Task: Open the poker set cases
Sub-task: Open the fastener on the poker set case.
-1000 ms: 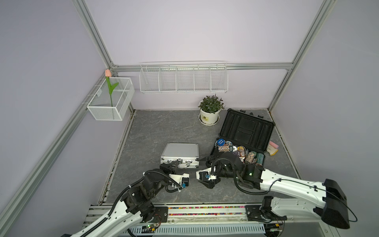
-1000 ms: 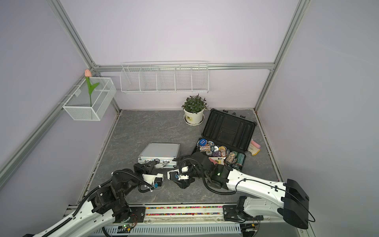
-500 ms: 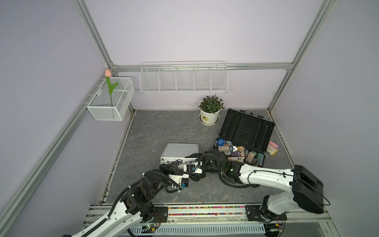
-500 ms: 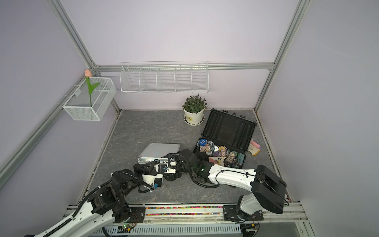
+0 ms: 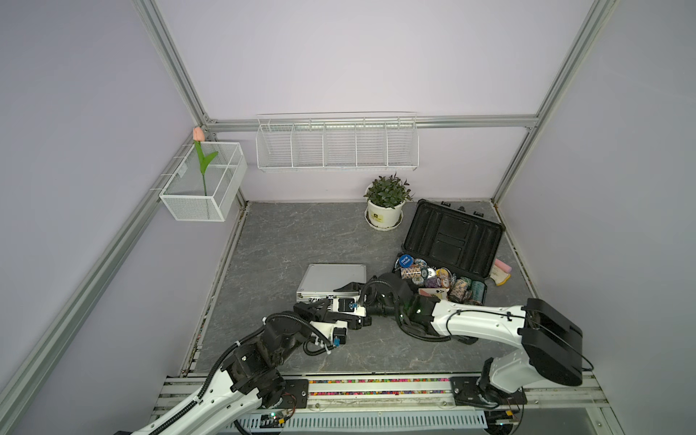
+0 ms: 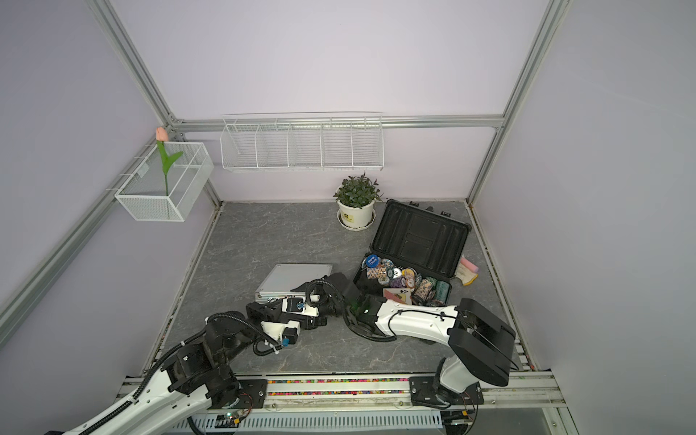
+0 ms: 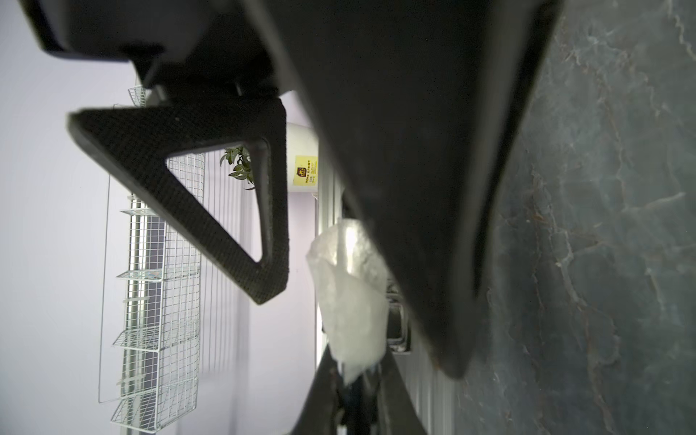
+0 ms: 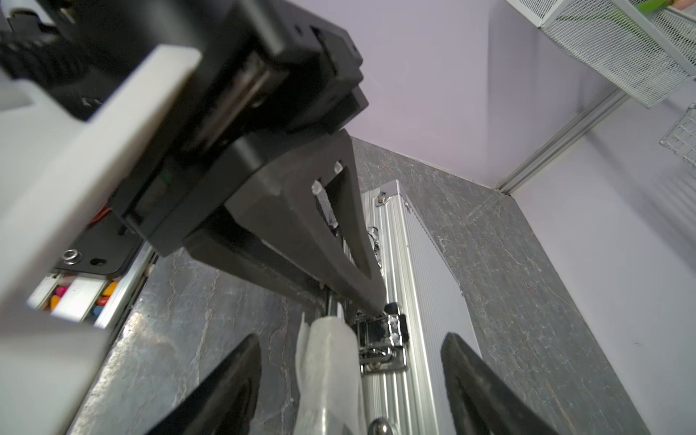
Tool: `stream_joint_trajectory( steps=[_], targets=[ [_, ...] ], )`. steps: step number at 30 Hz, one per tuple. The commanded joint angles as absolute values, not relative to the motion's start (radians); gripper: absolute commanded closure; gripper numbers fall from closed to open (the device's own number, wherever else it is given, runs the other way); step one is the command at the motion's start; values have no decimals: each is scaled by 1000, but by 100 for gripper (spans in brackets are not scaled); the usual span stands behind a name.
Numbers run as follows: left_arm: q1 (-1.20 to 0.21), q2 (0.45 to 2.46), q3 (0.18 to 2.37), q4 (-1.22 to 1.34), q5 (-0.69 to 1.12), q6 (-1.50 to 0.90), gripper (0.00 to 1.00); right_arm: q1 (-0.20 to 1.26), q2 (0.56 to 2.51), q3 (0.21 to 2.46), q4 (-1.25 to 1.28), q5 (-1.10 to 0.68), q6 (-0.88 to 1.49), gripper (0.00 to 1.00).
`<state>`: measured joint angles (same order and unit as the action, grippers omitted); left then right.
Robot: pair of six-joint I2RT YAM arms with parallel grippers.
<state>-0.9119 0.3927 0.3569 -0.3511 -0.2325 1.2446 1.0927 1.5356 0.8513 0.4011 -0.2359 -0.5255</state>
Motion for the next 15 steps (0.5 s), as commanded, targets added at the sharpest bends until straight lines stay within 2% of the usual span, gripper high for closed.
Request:
stream_joint_trajectory(
  steps=[1,15],
  targets=[
    [-912,378,394,-281,-205,1229,100,1103,1559,873,442,-297,-488,23],
    [-911,338,361,-199,-247,1215,100,1111,1589,871,436,-345,-476,35]
  ],
)
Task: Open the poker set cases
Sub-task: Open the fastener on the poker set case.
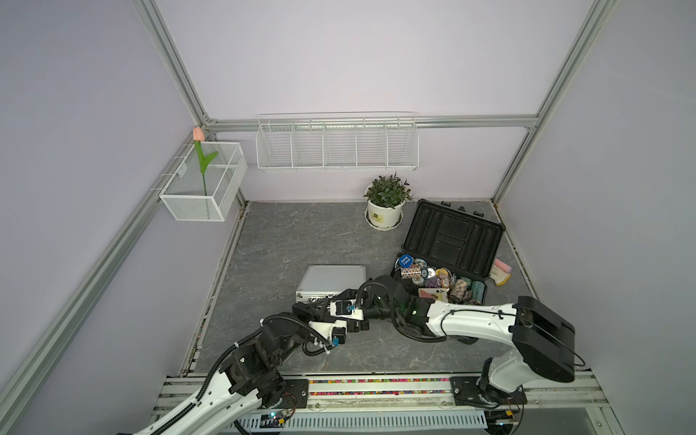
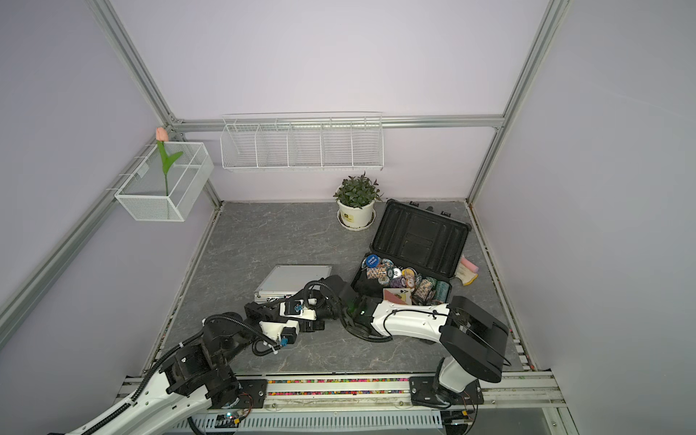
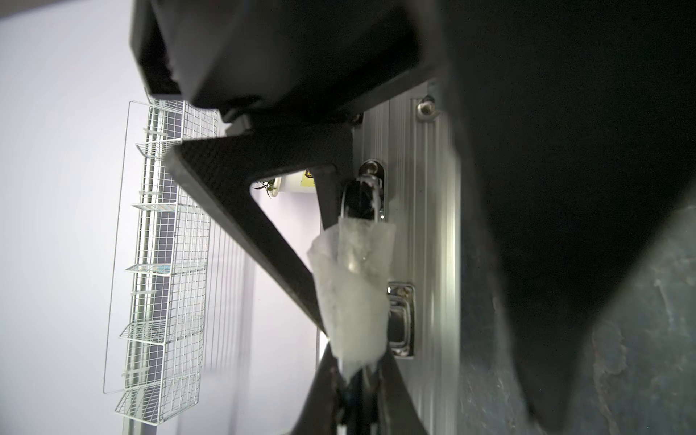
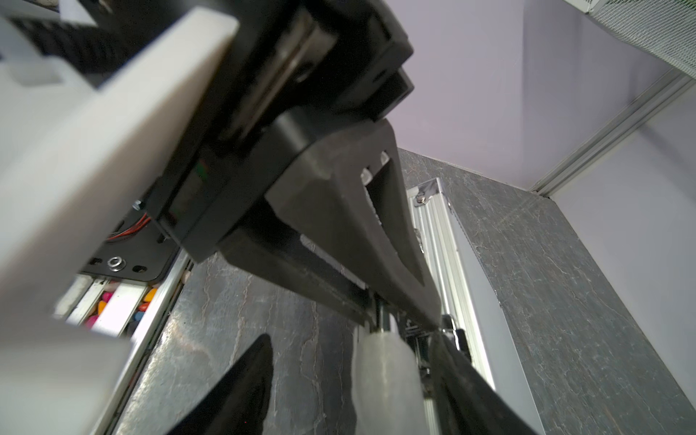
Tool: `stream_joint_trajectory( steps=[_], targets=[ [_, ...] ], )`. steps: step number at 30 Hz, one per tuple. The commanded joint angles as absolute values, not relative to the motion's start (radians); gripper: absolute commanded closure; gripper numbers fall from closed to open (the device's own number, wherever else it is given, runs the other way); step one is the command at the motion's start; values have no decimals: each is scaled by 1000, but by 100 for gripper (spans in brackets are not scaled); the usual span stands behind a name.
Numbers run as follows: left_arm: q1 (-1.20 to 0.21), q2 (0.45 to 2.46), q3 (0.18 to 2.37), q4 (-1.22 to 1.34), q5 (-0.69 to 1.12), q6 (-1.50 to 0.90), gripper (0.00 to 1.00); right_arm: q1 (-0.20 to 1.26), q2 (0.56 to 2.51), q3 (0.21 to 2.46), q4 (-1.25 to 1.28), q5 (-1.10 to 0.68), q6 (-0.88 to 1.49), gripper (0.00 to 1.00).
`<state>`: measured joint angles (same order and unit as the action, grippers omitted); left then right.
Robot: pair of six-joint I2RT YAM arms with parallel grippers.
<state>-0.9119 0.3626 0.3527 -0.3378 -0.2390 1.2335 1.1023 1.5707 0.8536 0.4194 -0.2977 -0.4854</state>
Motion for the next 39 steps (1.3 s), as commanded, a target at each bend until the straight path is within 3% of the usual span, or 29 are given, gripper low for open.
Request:
stream_joint_trajectory(
  steps=[1,13,21,29,39],
  targets=[
    [-912,338,360,-199,-248,1215,100,1109,1592,871,436,-350,-474,37],
    [-912,346,335,-254,-232,1292,100,1110,1576,800,499,-397,-474,52],
    [-926,425,373,-342,-252,1426,100,1113,1516,634,717,-275,-430,28],
    [-966,492,422,-375,-307,1463,100,1114,1482,625,708,-225,-508,27],
    [-967,576,538,-195,-273,1423,100,1109,1369,687,598,-217,-524,24]
  ],
)
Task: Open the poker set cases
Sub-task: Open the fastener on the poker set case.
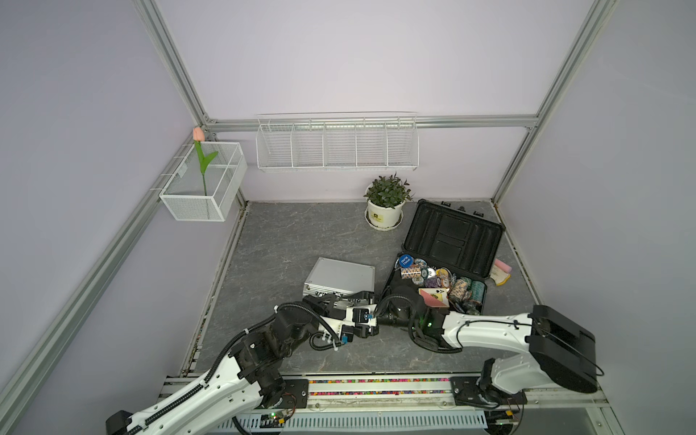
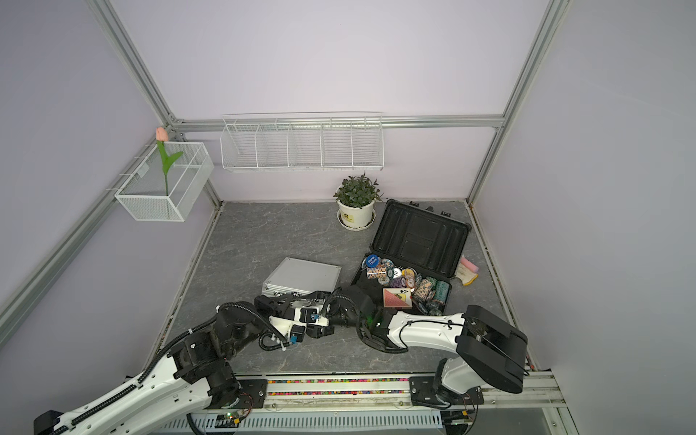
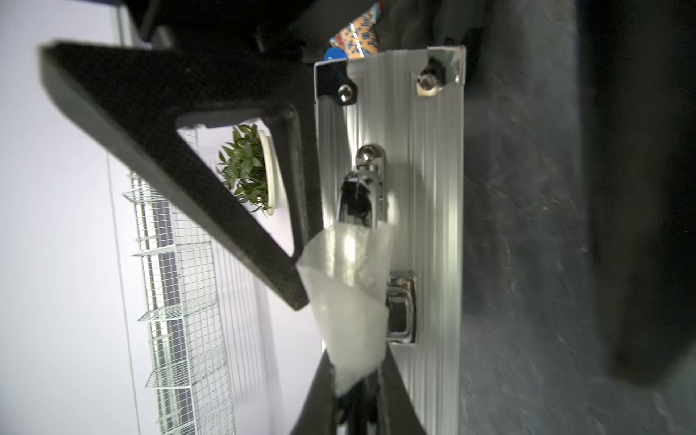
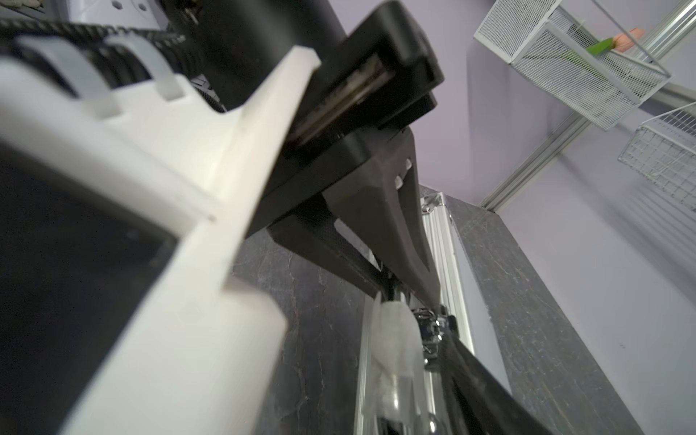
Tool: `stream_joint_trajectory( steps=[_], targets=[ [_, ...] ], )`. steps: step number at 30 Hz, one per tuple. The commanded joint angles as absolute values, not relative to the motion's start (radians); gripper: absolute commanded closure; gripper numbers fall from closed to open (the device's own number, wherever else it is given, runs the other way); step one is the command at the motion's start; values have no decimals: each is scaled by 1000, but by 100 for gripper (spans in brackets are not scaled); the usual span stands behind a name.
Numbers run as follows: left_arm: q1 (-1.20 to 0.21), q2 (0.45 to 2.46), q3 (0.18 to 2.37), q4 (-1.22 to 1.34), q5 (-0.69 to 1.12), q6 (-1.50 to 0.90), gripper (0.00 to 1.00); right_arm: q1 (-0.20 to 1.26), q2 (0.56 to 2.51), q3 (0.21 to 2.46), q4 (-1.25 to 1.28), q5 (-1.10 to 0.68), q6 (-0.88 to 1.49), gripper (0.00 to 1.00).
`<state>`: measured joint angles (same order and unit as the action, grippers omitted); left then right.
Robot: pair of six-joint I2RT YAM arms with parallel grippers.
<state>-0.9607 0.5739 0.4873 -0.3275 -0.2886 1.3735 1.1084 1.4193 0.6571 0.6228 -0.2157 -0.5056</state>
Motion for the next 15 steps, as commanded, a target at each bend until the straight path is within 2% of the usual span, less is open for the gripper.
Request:
stream_joint_trajectory(
  steps=[1,9,15],
  targets=[
    [-967,577,536,-167,-269,1417,100,1109,1353,690,586,-208,-519,23],
    [-967,616,469,-31,-321,1457,100,1091,1298,755,452,-183,-477,23],
    [-985,532,429,-169,-342,1444,100,1077,1255,775,333,-165,-462,22]
  ],
)
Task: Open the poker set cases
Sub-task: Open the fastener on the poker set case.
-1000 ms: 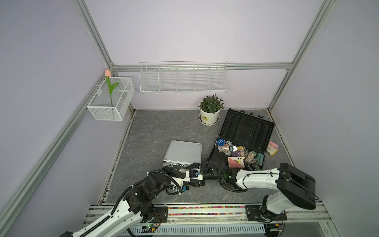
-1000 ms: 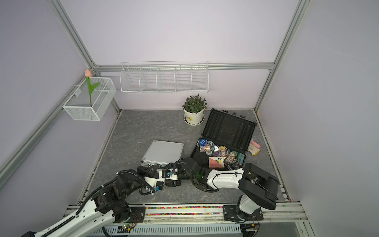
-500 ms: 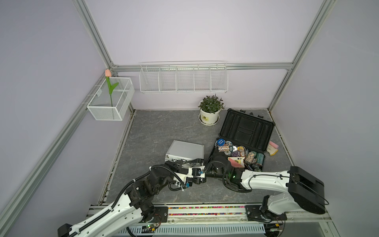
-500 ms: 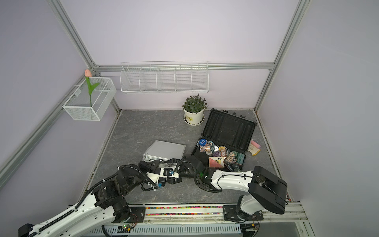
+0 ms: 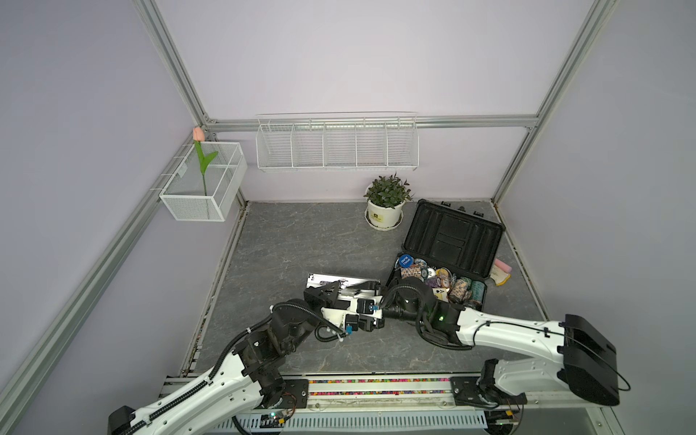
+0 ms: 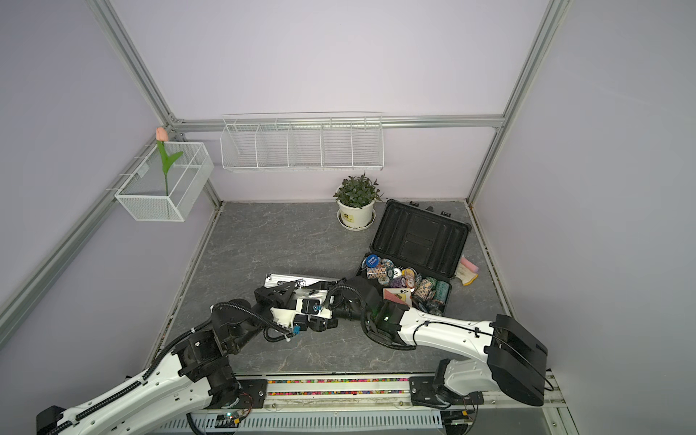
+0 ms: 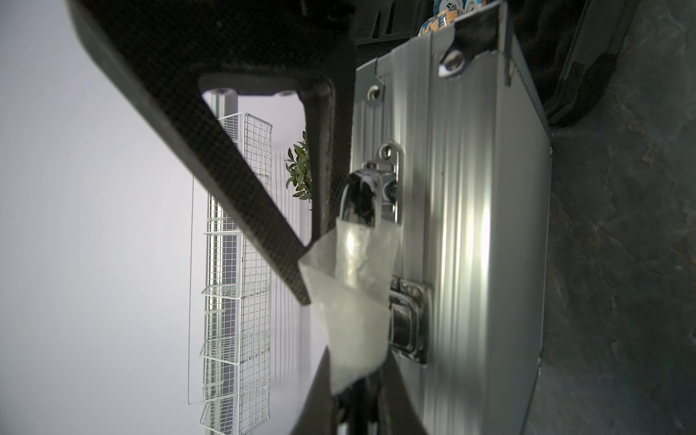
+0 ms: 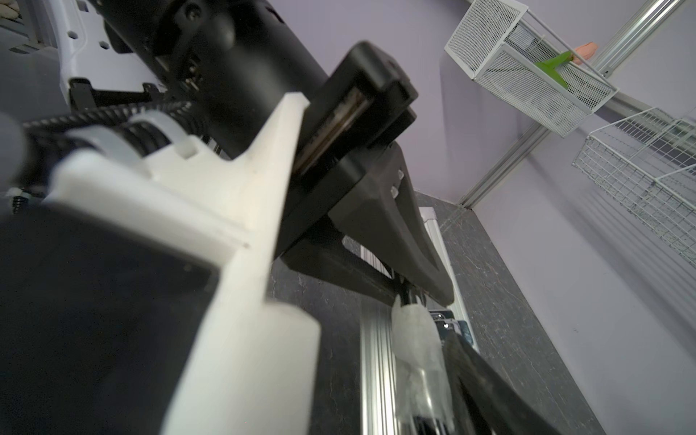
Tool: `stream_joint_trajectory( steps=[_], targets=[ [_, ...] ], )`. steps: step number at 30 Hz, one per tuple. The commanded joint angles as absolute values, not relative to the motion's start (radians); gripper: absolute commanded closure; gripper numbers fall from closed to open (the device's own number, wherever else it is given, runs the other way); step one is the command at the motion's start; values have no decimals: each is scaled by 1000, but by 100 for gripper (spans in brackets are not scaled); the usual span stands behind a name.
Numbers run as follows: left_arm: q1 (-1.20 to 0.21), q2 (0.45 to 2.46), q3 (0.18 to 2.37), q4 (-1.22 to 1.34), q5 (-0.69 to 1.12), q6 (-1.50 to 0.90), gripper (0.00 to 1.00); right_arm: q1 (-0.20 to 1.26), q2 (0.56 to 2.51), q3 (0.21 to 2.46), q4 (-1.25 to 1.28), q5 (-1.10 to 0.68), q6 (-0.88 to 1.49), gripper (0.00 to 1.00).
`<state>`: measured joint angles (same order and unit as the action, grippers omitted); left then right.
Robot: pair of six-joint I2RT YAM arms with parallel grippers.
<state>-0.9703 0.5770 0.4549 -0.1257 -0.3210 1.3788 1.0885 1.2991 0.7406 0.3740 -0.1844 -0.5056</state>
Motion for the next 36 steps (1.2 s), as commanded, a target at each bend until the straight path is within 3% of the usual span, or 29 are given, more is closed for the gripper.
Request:
stream_joint_trajectory(
  steps=[1,5,17,25,36],
  targets=[
    [-994,504,420,-201,-348,1438,100,1074,1245,775,316,-159,-457,21],
    [-1002,420,387,-294,-362,1433,100,1073,1237,799,258,-159,-442,19],
    [-1002,376,350,-249,-358,1442,100,1077,1377,931,206,-267,-439,24],
    [-1002,363,344,-243,-361,1448,100,1074,1391,922,140,-342,-499,18],
    [-1002,365,348,-218,-361,1451,100,1074,1460,963,104,-316,-528,18]
  ],
)
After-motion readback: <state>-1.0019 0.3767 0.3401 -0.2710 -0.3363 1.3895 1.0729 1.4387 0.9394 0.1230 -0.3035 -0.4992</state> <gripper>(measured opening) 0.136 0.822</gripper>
